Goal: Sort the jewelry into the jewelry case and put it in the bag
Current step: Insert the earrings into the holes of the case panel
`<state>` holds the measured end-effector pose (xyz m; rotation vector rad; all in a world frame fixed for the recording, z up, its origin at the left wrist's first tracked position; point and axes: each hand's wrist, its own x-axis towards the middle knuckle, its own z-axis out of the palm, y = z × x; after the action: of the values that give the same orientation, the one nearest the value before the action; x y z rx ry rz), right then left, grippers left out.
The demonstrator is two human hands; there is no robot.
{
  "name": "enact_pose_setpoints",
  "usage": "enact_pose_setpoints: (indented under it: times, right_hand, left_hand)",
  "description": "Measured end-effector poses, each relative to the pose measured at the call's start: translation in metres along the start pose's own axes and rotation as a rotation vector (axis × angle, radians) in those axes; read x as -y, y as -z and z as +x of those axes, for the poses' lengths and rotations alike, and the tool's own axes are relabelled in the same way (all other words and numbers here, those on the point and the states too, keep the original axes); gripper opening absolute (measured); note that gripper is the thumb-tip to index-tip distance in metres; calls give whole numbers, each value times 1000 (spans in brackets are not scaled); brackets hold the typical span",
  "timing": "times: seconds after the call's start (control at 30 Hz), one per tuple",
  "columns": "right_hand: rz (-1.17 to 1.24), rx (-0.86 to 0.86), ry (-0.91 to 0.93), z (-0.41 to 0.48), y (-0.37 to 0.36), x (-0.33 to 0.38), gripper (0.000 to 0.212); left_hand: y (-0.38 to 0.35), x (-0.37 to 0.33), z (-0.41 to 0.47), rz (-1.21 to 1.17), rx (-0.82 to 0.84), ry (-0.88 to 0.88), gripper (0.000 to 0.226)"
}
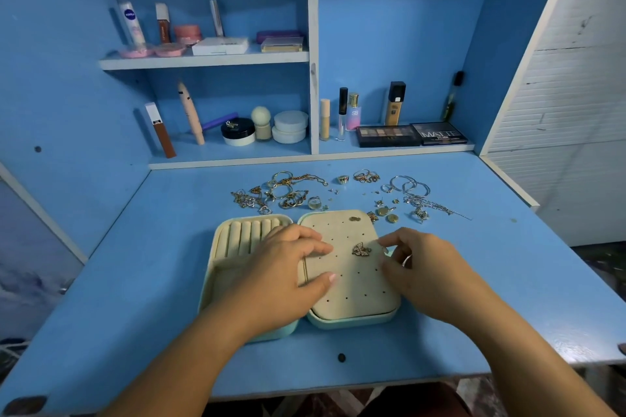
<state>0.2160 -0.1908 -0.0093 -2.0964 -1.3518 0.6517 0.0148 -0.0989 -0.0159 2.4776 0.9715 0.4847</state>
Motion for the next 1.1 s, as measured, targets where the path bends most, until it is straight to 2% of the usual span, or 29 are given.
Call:
enact_pose_setpoints:
  times: [0.1, 0.2, 0.27, 0.43, 0.63, 0.77, 0.97, 1.1]
  right_hand:
    - [-64, -36, 30, 11, 9, -5, 20]
    - [-139, -125, 80, 34, 21, -11, 22]
    - [-199, -167, 91, 54, 28, -15, 25]
    - [-319, -126, 163, 91, 37, -22, 24]
    - [-424, -14, 326, 102, 29, -11, 20]
    - [-481, 27, 359, 104, 21, -10, 20]
    - [-422, -48, 404, 107, 16, -17, 13]
    - [-424, -37, 423, 108, 17, -19, 12]
  left_hand:
    - [11, 10, 6, -13, -32, 41, 34]
    - [21, 23, 15, 167, -83, 85, 46]
    - [23, 26, 19, 206, -65, 120, 54]
    - [13, 31, 17, 251, -105, 115, 68]
    - [8, 34, 17, 245, -150, 118, 64]
    - [6, 37, 16, 246, -163, 111, 63]
    - [4, 42, 17, 234, -190, 88, 59]
    - [4, 42, 17, 216, -199, 88, 58]
